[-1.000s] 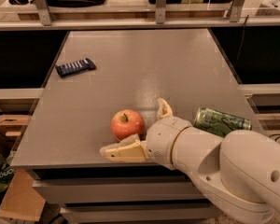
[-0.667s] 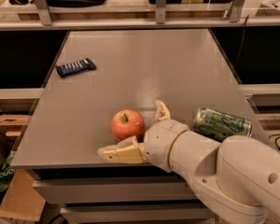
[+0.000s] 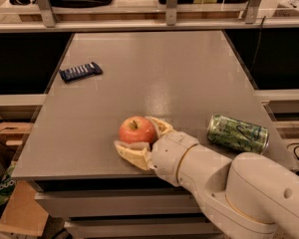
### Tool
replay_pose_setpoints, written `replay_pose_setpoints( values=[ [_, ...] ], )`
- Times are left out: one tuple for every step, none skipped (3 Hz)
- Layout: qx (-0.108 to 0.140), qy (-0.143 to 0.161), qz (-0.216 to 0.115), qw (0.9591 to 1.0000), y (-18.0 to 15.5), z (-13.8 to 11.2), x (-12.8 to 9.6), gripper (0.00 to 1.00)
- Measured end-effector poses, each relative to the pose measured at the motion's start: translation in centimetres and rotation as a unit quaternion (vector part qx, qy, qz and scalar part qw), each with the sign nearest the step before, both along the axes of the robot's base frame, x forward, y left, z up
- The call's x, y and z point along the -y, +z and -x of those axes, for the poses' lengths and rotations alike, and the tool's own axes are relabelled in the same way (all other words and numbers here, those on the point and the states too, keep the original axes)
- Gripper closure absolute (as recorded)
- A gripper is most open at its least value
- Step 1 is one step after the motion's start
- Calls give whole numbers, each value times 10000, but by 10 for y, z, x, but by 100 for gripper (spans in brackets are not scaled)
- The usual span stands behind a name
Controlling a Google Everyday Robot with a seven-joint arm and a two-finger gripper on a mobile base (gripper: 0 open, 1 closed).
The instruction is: Move apple near rxbar blueberry
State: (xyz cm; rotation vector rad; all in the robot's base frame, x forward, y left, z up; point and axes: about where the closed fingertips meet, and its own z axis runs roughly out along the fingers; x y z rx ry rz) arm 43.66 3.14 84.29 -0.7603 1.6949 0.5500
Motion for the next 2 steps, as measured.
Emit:
replay_pose_setpoints(
  values=[
    [39,23,-72,10000,-1,-2,-3,65],
    [108,21,-118,9999,1,-5,-3,88]
  ],
)
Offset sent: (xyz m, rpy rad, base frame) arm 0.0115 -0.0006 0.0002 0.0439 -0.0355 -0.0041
